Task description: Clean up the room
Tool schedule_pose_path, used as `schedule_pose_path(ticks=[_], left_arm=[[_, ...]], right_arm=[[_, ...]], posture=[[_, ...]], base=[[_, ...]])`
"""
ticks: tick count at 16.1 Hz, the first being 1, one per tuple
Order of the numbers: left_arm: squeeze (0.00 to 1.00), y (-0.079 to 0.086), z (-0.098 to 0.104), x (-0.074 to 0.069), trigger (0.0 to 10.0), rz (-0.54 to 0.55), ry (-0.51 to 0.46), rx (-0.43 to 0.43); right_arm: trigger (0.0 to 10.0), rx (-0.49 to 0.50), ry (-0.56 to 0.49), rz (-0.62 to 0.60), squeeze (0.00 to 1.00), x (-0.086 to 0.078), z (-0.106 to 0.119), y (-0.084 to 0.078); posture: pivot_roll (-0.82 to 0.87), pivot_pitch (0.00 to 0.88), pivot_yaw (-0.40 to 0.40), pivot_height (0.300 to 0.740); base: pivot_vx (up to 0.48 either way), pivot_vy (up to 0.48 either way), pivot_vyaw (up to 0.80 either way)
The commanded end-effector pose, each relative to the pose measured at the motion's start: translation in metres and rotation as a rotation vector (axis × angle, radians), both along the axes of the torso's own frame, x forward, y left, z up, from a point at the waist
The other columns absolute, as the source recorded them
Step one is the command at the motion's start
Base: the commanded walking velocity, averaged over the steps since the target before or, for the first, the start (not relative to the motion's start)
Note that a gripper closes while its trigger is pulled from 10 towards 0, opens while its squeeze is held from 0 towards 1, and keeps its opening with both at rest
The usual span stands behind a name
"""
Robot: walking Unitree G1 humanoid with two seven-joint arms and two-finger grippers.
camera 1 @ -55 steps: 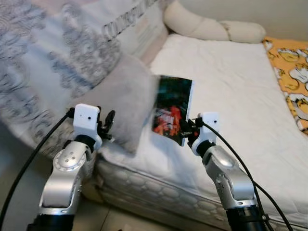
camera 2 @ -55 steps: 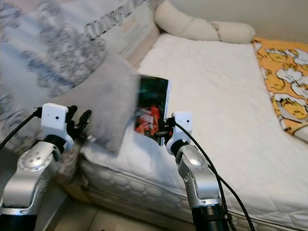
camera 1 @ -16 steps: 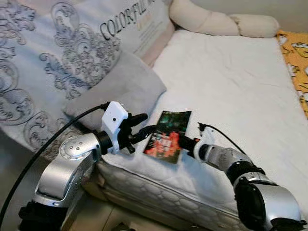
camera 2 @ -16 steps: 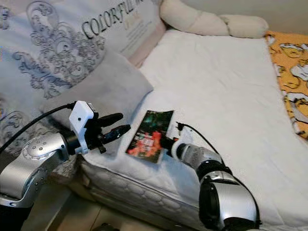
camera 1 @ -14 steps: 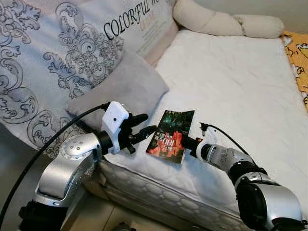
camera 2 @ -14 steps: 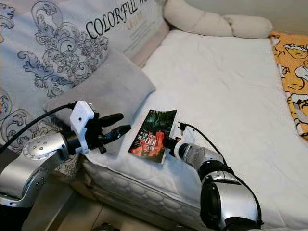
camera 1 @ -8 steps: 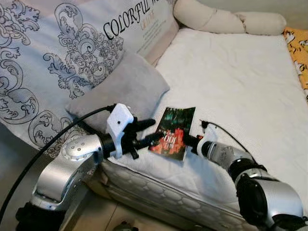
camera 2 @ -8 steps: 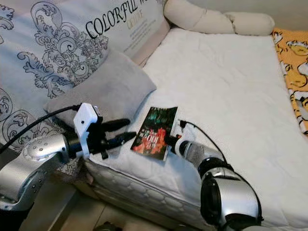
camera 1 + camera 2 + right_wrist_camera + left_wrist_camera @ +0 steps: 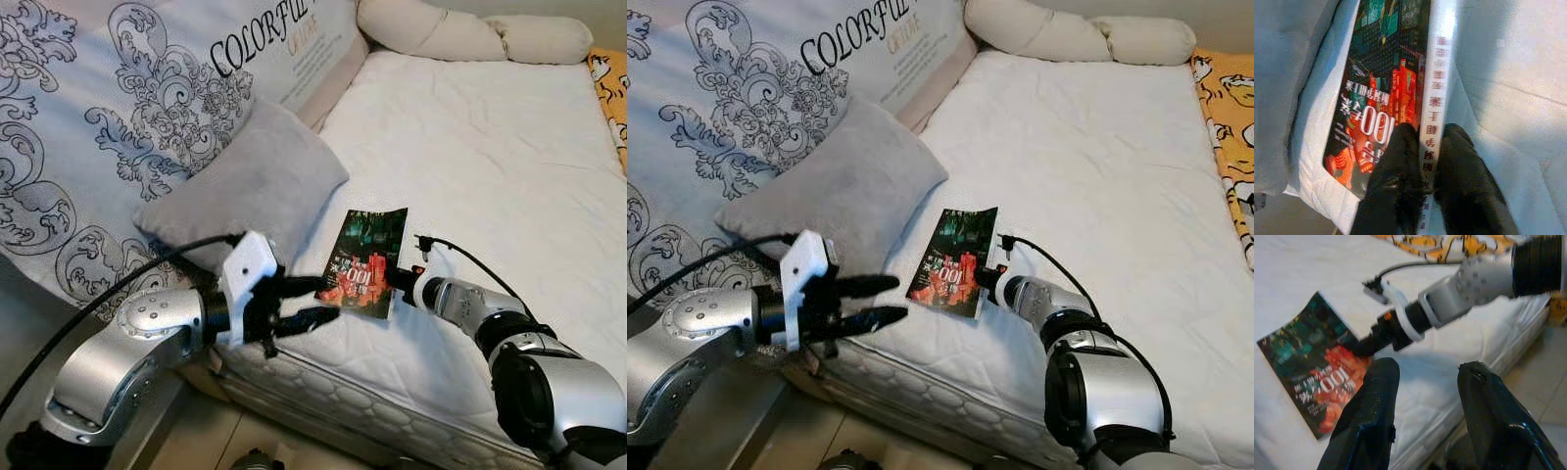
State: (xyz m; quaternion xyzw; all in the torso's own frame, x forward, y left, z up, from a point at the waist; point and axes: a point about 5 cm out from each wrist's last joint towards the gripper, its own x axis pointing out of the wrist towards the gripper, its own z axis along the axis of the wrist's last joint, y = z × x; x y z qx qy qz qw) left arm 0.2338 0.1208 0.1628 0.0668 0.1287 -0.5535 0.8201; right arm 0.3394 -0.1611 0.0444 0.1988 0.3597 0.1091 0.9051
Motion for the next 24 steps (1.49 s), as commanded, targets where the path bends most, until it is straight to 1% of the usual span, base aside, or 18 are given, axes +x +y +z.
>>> schedule_pose_path(ticks=[1,5,7,8,9,11,12,13,14,16,17,18,19,20,21,22,23,24], left_arm=[[0.26,0.002,0.000,0.002,10.0,0.006,-0.020,0.038],[0.25,0.009,-0.002,0.007,10.0,0.013,-0.014,0.072],[0.26,0.013,-0.005,0.010,10.0,0.033,-0.004,0.105],[0.25,0.021,-0.012,0.016,10.0,0.084,0.012,0.158],[0.25,0.023,-0.013,0.018,10.0,0.092,0.013,0.166],[0.25,0.032,-0.021,0.024,10.0,0.151,0.039,0.210],[0.25,0.034,-0.024,0.026,10.0,0.171,0.043,0.215],[0.25,0.035,-0.027,0.027,10.0,0.185,0.050,0.201],[0.25,0.034,-0.028,0.027,10.0,0.187,0.053,0.196],[0.23,0.033,-0.031,0.027,10.0,0.189,0.053,0.190],[0.23,0.032,-0.034,0.027,10.0,0.203,0.052,0.185],[0.22,0.030,-0.036,0.028,10.0,0.220,0.026,0.175],[0.22,0.029,-0.037,0.028,10.0,0.245,0.002,0.170],[0.23,0.029,-0.037,0.031,10.0,0.294,-0.022,0.159],[0.23,0.030,-0.038,0.035,10.0,0.384,-0.065,0.135],[0.23,0.032,-0.037,0.040,10.0,0.474,-0.118,0.110],[0.24,0.036,-0.037,0.043,10.0,0.571,-0.161,0.086],[0.24,0.039,-0.036,0.044,10.0,0.642,-0.166,0.069]], right_arm=[[10.0,-0.003,-0.035,-0.004,1.00,0.008,0.010,0.004],[10.0,-0.010,-0.044,-0.013,1.00,0.010,0.012,0.004],[10.0,-0.018,-0.051,-0.019,1.00,0.011,0.014,0.001],[10.0,-0.030,-0.062,-0.034,1.00,0.013,0.017,-0.006],[10.0,-0.032,-0.064,-0.036,1.00,0.013,0.017,-0.008],[10.0,-0.059,-0.067,-0.039,1.00,0.011,0.018,-0.024],[10.0,-0.061,-0.071,-0.046,1.00,0.010,0.019,-0.032],[10.0,-0.064,-0.072,-0.065,1.00,0.007,0.019,-0.045],[10.0,-0.065,-0.076,-0.072,1.00,0.006,0.019,-0.052],[10.0,-0.053,-0.094,-0.073,1.00,0.005,0.021,-0.060],[10.0,-0.024,-0.127,-0.069,1.00,0.005,0.025,-0.063],[10.0,-0.002,-0.175,-0.052,1.00,0.006,0.028,-0.063],[10.0,-0.004,-0.216,-0.020,0.96,0.006,0.030,-0.061],[10.0,-0.038,-0.251,0.000,0.88,0.005,0.031,-0.058],[10.0,-0.081,-0.310,-0.002,0.00,0.004,0.033,-0.051],[10.0,-0.103,-0.364,-0.083,0.00,0.004,0.039,-0.045],[10.0,-0.143,-0.418,-0.189,0.00,0.001,0.047,-0.040],[10.0,-0.214,-0.483,-0.230,0.00,-0.004,0.056,-0.034]], posture=[[0.11,0.029,0.078,0.740],[0.10,0.017,0.082,0.740],[0.10,0.012,0.085,0.740],[0.09,0.003,0.085,0.740],[0.09,0.003,0.085,0.740],[0.07,0.000,0.083,0.740],[0.05,0.000,0.086,0.740],[0.03,0.000,0.091,0.740],[0.02,0.000,0.094,0.740],[0.00,0.000,0.092,0.740],[0.00,0.000,0.088,0.740],[-0.01,0.000,0.077,0.740],[-0.02,0.000,0.078,0.740],[-0.02,0.000,0.078,0.740],[-0.04,0.000,0.079,0.740],[-0.04,0.000,0.078,0.740],[-0.05,0.000,0.074,0.740],[-0.06,0.000,0.070,0.740]], base=[[0.000,0.000,0.00],[0.000,0.000,0.00],[0.000,0.000,0.00],[0.000,0.000,0.00],[0.000,0.000,0.00],[0.000,0.000,0.00],[0.000,0.000,0.00],[0.000,0.000,0.00],[0.000,0.000,0.00],[0.000,0.000,0.00],[0.000,0.000,0.00],[0.000,0.000,0.00],[0.000,0.000,0.00],[0.000,0.000,0.00],[0.000,0.000,0.00],[0.000,0.000,0.00],[0.000,0.000,0.00],[0.000,0.000,0.00]])
